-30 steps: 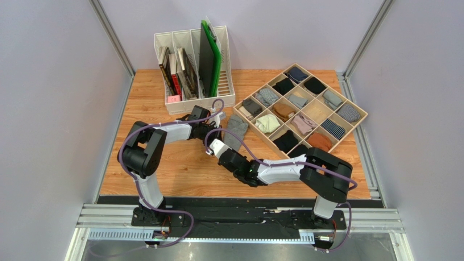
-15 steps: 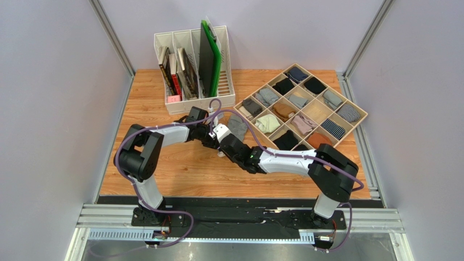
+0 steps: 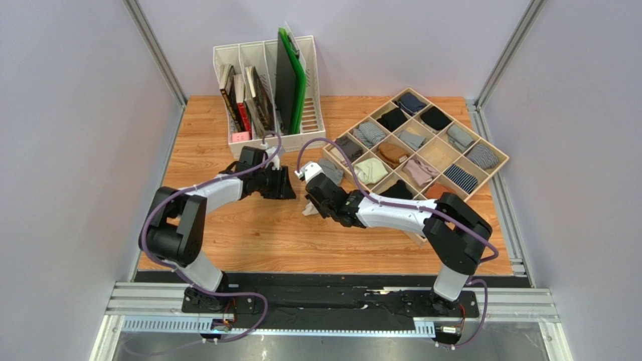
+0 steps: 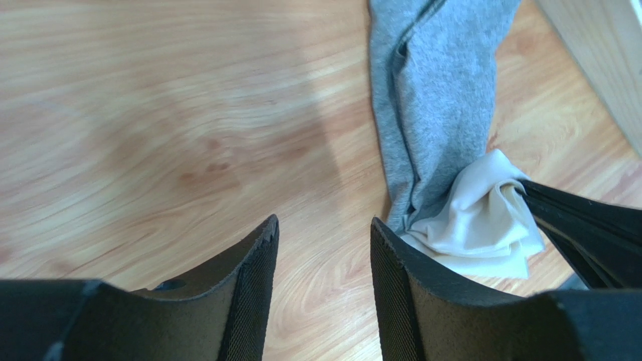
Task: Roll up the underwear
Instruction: Roll the underwear to the center of the board.
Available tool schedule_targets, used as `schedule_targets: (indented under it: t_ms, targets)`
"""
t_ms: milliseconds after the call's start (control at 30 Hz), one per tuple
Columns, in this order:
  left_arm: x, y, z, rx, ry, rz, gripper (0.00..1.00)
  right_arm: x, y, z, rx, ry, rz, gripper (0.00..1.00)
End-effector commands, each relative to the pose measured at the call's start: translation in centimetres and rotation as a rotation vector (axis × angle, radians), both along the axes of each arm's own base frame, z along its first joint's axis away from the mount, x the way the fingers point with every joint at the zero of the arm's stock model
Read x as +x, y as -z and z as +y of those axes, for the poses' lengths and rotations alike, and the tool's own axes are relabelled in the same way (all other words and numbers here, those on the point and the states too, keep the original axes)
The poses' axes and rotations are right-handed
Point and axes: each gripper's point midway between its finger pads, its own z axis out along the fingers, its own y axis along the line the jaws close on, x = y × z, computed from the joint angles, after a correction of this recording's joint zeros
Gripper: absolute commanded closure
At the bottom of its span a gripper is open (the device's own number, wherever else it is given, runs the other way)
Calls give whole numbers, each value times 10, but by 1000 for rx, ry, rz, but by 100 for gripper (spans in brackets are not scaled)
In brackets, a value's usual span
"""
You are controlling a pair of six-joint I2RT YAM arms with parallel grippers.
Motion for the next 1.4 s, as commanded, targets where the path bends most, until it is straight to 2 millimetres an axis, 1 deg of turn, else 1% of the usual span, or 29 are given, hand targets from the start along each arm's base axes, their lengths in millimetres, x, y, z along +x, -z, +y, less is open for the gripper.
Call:
schedule_targets:
  t_ms: [0, 67, 100, 133, 200, 233, 300, 367, 400, 500, 533, 667, 700, 833, 1067, 1133, 1167, 1200, 1267, 1300, 1333, 1367]
  targets:
    - [17, -26, 11, -4, -86, -120, 46, 18, -13, 4, 62, 57, 24, 100]
    - [14, -28, 10, -17, -74, -136, 46, 22, -9, -1, 46, 78, 41, 100]
    - [12, -28, 9, -23, -64, -140, 46, 25, -11, 0, 54, 83, 42, 100]
    - [7, -26, 7, -34, -44, -137, 46, 26, -10, -1, 54, 88, 51, 100]
    - [6, -31, 3, -59, -25, -168, 46, 30, -6, -6, 44, 104, 66, 100]
    - [2, -29, 1, -75, -9, -160, 47, 33, -6, -6, 46, 108, 68, 100]
    - [1, -33, -5, -100, 16, -174, 47, 36, -2, -13, 29, 130, 81, 100]
    - [-2, -34, -14, -121, 47, -179, 47, 40, -1, -18, 24, 149, 88, 100]
    - [-4, -35, -21, -119, 65, -186, 47, 40, 0, -19, 26, 153, 92, 100]
    - [-7, -36, -33, -134, 91, -187, 47, 42, 3, -22, 21, 164, 102, 100]
    - [-7, -38, -39, -164, 101, -184, 47, 42, 4, -23, 19, 167, 104, 100]
    - [-9, -41, -51, -226, 125, -176, 47, 44, 6, -25, 13, 177, 104, 100]
    - [-11, -41, -57, -240, 141, -170, 47, 45, 7, -25, 13, 179, 104, 100]
    - [-13, -35, -67, -262, 159, -151, 47, 48, 9, -29, 9, 192, 111, 100]
    - [-16, -26, -76, -281, 175, -115, 50, 51, 6, -31, 26, 208, 125, 100]
    - [-16, -21, -79, -276, 174, -102, 52, 52, 5, -30, 32, 212, 129, 100]
    - [-14, -20, -80, -275, 168, -98, 55, 52, 5, -30, 33, 214, 134, 100]
    - [-14, -15, -80, -267, 165, -81, 57, 54, 3, -30, 38, 219, 136, 100]
    - [-11, -12, -80, -258, 151, -72, 58, 53, 0, -28, 51, 213, 149, 100]
    - [-11, -9, -80, -254, 148, -65, 58, 53, -3, -28, 62, 213, 151, 96]
    - [-10, -9, -79, -253, 144, -65, 58, 53, -7, -26, 73, 210, 150, 90]
    - [-9, -8, -79, -250, 133, -65, 58, 52, -15, -26, 91, 206, 142, 85]
